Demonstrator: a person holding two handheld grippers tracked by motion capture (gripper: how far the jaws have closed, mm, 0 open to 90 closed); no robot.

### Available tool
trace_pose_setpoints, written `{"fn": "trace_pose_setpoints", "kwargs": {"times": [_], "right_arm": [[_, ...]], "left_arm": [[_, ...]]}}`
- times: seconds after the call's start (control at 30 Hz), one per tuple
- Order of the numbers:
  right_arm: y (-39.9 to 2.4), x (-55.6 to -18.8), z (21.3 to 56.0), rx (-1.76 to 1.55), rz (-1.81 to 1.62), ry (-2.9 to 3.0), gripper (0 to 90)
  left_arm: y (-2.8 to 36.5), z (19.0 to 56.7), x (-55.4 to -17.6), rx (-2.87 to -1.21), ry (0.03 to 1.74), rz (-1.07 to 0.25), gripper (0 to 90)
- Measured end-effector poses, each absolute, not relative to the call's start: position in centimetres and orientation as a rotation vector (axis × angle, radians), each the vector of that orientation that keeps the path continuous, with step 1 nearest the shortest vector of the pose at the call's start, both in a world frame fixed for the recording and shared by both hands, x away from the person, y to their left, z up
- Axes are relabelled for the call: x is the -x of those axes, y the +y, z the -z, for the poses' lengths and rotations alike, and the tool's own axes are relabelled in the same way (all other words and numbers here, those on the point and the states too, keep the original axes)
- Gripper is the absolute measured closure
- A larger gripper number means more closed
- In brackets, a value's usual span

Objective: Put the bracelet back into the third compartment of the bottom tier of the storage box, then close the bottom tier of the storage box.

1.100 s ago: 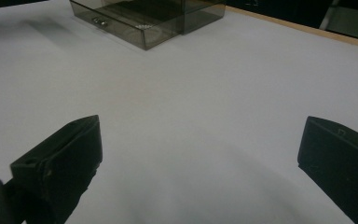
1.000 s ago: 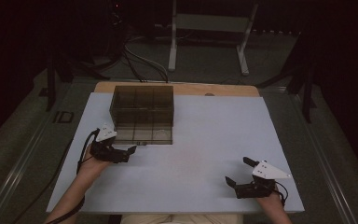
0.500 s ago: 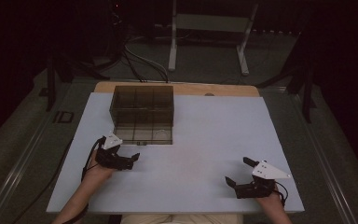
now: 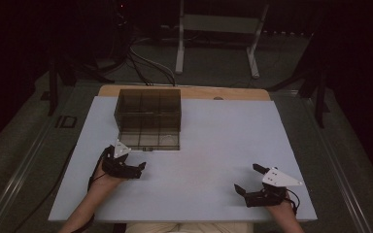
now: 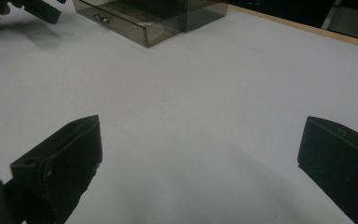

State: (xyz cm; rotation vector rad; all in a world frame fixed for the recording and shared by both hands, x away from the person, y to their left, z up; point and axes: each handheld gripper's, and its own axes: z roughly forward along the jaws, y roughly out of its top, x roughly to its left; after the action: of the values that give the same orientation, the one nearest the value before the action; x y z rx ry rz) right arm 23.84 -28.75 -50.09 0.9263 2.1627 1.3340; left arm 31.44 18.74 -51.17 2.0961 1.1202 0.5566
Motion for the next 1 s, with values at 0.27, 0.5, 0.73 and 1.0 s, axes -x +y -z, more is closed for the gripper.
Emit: {"fn": "trace_pose_setpoints", "kwargs": {"times": [0.27,0.5,0.73,1.0], "right_arm": [[-28.7,-23.8,50.1,-0.922,-1.335,2.165,0.0],[-28.8,-23.9,50.0,-0.932,-1.337,2.157,0.0],[-28.8,-23.8,50.0,-0.926,-1.334,2.16,0.0],[-28.8,-23.9,50.1,-0.927,-1.334,2.161,0.0]], "left_arm": [[18.9,50.9,-31.5,-2.084,1.148,-0.556,2.8],[18.8,51.1,-31.6,-2.106,1.167,-0.553,2.8],[18.2,51.3,-31.5,-2.137,1.16,-0.537,3.2],[17.7,51.2,-31.4,-2.144,1.182,-0.556,5.6]]}}
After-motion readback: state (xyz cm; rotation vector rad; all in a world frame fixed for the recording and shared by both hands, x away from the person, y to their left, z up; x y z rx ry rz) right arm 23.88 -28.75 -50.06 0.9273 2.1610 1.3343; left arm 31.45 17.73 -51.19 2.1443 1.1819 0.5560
